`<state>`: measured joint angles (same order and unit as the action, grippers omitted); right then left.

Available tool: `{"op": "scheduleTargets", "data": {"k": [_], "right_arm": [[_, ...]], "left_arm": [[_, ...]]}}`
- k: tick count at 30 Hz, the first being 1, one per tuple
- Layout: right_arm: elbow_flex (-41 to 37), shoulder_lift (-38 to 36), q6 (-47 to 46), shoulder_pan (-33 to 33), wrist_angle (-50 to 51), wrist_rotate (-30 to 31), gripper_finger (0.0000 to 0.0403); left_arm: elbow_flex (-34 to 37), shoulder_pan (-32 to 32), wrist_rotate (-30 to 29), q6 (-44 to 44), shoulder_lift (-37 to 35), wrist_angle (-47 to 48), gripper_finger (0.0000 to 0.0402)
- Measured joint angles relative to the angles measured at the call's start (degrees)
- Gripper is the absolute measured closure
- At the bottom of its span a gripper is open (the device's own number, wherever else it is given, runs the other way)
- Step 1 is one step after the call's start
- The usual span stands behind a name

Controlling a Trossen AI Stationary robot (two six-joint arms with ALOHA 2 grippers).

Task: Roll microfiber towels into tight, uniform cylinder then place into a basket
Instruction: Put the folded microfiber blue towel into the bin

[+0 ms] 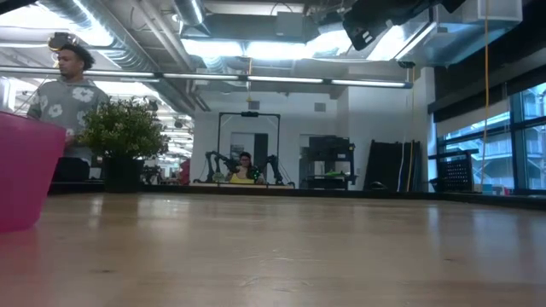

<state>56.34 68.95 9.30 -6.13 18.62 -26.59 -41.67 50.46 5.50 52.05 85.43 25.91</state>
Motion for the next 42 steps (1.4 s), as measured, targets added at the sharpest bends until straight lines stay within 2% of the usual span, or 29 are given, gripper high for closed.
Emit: {"op": "scheduleTargets", "data": {"k": [36, 42], "right_arm": [[0.00, 0.00, -0.02, 0.00, 0.02, 0.00, 0.0326], [0.00, 0.00, -0.02, 0.00, 0.02, 0.00, 0.0326]], "left_arm": [[0.11, 0.02, -4.11, 0.85, 0.15, -0.27, 0.0375], [0.04, 0.00, -4.33, 0.28, 0.15, -1.27, 0.0334]]}}
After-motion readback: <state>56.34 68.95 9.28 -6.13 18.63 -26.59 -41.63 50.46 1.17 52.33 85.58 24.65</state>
